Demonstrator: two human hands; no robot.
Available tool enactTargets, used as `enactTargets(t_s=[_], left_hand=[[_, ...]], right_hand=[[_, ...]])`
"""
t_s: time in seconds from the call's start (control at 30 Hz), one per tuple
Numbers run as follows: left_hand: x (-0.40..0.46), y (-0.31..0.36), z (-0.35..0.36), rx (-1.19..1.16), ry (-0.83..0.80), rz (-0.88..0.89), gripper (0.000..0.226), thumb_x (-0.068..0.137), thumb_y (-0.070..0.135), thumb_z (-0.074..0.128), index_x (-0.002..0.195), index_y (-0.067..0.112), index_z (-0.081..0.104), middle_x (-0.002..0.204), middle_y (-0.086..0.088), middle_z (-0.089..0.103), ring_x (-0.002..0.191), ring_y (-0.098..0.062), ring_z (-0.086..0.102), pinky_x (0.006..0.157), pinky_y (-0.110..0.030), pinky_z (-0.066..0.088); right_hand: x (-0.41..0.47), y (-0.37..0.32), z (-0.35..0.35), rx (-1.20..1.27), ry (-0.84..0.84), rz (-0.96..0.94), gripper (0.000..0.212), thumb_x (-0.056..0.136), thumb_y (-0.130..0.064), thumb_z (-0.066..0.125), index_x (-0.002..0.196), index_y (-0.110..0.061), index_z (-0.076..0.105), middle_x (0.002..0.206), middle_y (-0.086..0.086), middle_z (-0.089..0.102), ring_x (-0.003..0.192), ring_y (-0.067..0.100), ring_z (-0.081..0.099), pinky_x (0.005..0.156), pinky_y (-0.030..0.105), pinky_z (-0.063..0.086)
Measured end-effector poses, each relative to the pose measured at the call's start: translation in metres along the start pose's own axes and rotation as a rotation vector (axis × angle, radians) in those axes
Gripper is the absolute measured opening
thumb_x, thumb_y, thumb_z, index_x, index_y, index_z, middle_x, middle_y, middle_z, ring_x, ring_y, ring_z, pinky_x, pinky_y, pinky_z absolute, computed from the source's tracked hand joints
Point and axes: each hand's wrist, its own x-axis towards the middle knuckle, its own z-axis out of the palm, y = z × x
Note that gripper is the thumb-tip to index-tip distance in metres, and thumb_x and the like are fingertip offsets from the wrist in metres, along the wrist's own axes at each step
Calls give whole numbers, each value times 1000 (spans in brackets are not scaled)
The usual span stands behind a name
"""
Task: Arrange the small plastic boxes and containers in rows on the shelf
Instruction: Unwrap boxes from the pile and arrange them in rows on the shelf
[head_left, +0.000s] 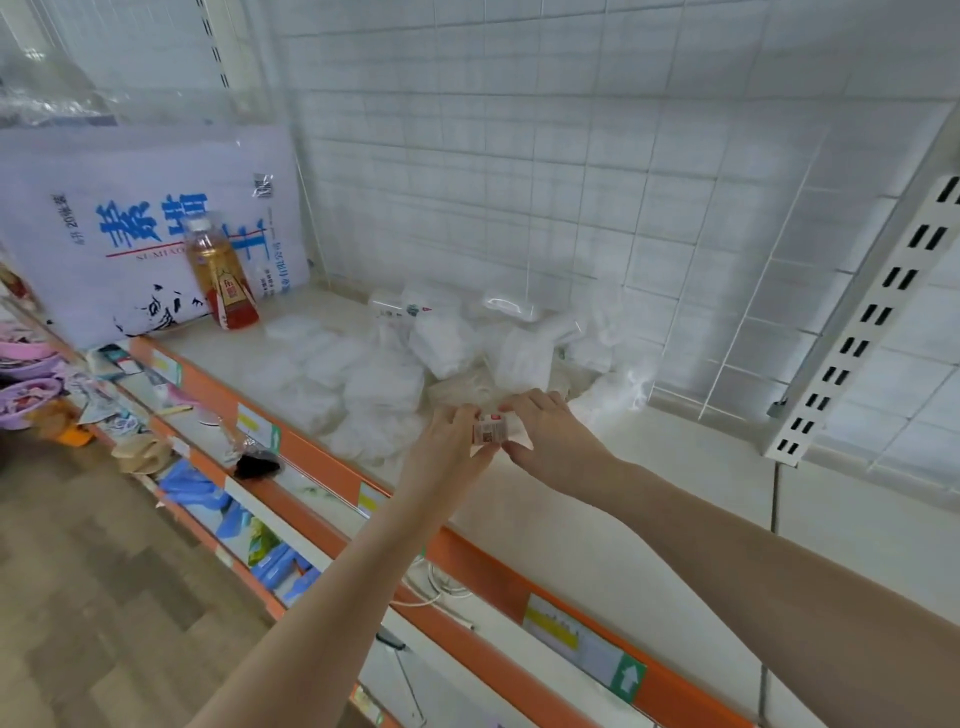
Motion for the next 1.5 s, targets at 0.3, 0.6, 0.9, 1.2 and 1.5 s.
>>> enactTargets(t_s=[0.3,0.6,0.9,1.2,1.5], left_hand=[[5,-13,-4,94,351,246,20,84,8,47,94,3,64,91,-10,62,85,-30,57,64,-34,48],[28,-44,-27,388,330,-153,49,79,39,68,115,7,58,116,-21,57,114,-42,49,86,-55,42],[32,-31,-18,270,429,-11,37,81,39,55,104,11,63,103,-9,61,98,-33,52,73,-44,45],[21,-6,-4,-68,533,101,62,90,62,31,100,8,60,92,-6,61,85,-24,55,57,-26,38],[17,6,11,-133,472,56,47,87,50,49,106,8,60,99,-9,58,93,-25,55,62,-29,43]], right_hand=[[-4,12,8,-89,139,-73,35,90,-24,56,124,-18,53,119,0,49,110,19,41,89,31,42],[12,5,6,-105,303,-198,26,86,-17,43,99,-15,65,98,-2,59,89,20,52,75,32,44],[23,11,6,-79,349,-162,22,82,-4,54,99,-13,65,96,-1,62,89,21,56,76,34,45],[30,21,-13,-106,342,41,40,88,-22,59,127,-17,53,126,8,46,117,29,42,93,45,44],[42,23,-18,-266,103,166,69,90,-49,52,145,-45,12,137,9,24,118,29,39,90,42,47]])
